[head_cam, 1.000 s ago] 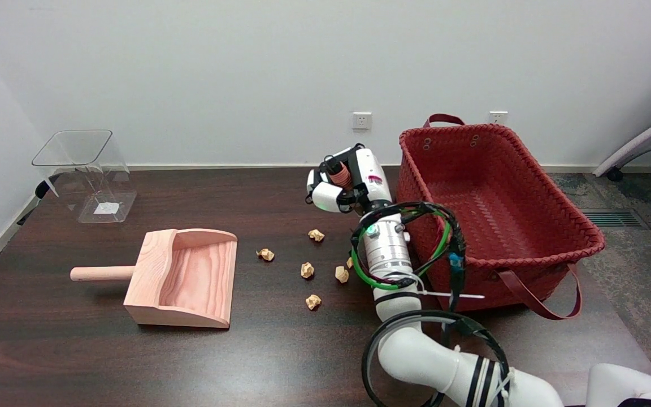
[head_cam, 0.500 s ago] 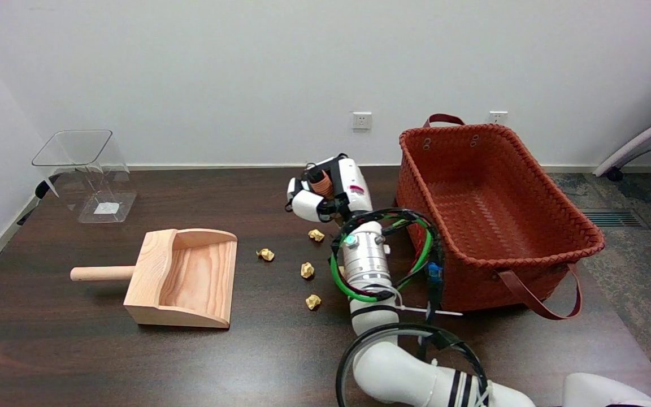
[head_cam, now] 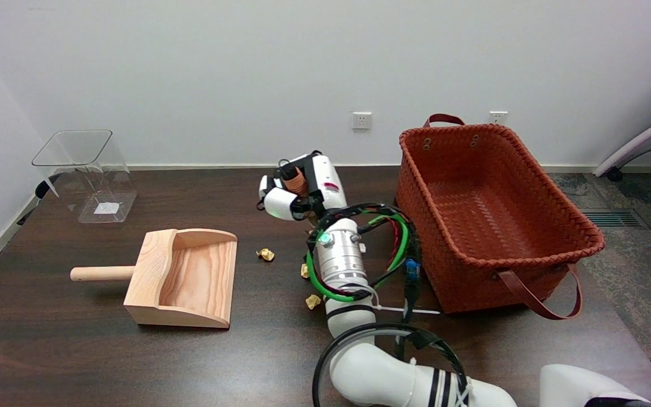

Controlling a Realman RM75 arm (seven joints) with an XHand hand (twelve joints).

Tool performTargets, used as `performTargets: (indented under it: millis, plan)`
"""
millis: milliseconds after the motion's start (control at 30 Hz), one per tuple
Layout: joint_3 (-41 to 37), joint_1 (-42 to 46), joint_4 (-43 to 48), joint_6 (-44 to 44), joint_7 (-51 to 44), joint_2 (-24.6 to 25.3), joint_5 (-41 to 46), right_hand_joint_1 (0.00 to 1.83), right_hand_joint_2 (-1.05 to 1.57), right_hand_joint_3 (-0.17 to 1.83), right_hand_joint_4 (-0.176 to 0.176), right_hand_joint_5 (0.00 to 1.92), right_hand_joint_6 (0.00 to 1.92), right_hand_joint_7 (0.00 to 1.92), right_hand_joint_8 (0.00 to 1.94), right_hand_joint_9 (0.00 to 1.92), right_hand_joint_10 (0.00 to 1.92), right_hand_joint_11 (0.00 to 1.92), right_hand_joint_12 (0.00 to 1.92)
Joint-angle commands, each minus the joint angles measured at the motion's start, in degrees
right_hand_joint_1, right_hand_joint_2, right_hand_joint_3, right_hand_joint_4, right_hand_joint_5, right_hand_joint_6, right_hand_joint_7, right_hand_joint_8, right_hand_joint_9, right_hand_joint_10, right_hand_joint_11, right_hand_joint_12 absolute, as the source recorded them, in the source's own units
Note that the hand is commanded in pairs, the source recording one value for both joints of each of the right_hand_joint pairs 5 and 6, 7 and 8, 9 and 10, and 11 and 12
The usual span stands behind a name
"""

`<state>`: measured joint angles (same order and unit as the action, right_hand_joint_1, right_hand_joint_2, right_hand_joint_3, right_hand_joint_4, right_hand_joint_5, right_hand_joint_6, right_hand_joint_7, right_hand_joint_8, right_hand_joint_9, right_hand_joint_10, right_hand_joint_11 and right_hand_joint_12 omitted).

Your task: Sweep the paper balls into the dustpan.

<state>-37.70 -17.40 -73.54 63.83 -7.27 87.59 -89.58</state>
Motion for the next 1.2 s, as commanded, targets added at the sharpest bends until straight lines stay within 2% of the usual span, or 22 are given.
performTargets:
  millis: [33,533,1200]
  plan:
    - [4.5,-5.79,5.4,0.15,4.24,5.04,2.79,1.17,1.05,0.88,0.0,1.92,1.92,1.92,1.92,1.92,1.92,1.92,1.92]
    - [6.78,-10.99,15.35,-1.28,11.26,11.71,8.5,1.15,1.05,0.9,0.0,1.92,1.92,1.92,1.92,1.92,1.92,1.92,1.92]
    - [6.7,-16.5,24.47,-7.11,23.97,16.59,11.54,1.12,1.04,0.94,0.0,1.92,1.92,1.92,1.92,1.92,1.92,1.92,1.92]
